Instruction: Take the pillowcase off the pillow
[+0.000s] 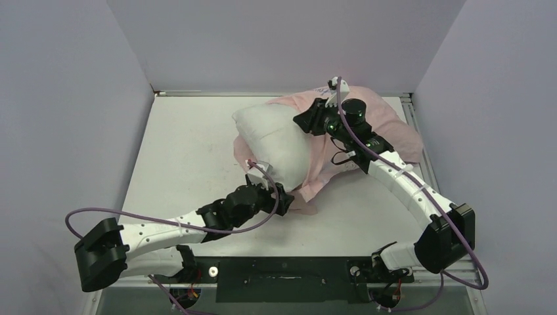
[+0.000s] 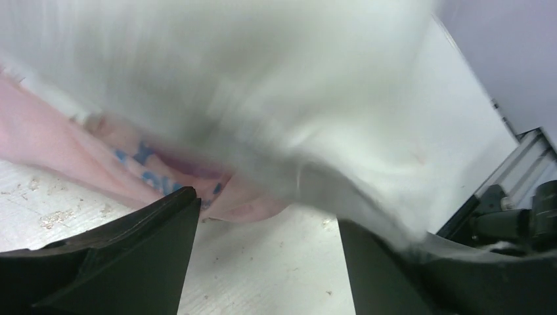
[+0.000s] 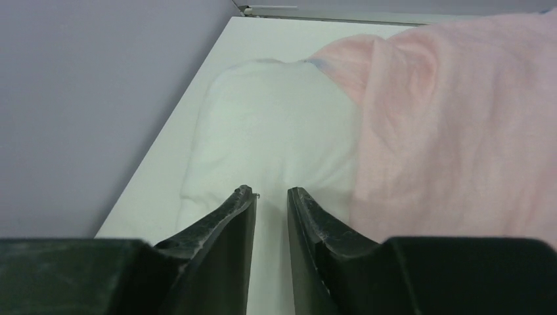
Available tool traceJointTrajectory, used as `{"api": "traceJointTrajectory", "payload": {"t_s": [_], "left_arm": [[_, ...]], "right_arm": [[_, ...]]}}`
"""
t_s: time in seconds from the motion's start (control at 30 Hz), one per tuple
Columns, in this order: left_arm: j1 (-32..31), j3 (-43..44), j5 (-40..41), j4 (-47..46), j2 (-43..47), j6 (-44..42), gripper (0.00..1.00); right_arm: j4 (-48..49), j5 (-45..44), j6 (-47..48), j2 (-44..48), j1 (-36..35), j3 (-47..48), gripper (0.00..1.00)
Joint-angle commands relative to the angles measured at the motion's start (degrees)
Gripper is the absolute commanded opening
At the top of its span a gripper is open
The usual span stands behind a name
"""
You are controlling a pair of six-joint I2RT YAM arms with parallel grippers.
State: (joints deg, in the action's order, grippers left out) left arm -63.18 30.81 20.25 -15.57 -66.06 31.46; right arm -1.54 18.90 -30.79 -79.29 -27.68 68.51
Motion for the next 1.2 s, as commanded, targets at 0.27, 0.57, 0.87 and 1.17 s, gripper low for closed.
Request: {"api": "traceJointTrajectory", "payload": {"t_s": [0.27,0.57,0.87,1.17], "left_arm": [[5.49,4.75,-6.33,17.65,20.19,8.92,0.93],[12.89,12.35,-6.99,33.18,16.81,9.39,0.97],[19.24,16.66,-16.02,27.94,4.25,6.68,0.98],[20.36,15.42,-19.95,20.56,-3.27,6.73,0.94]], "right_arm": [[-8.93,-2.33,9.80,8.95,0.18,-2.34,0.56],[-19.55,-12.15,11.34,16.46,0.17,-7.91,0.98],[-25.98,-15.66,8.20,23.26,0.17,-17.49,0.90],[-20.36,-12.65,5.65,21.90,0.25,-24.80,0.90]]}}
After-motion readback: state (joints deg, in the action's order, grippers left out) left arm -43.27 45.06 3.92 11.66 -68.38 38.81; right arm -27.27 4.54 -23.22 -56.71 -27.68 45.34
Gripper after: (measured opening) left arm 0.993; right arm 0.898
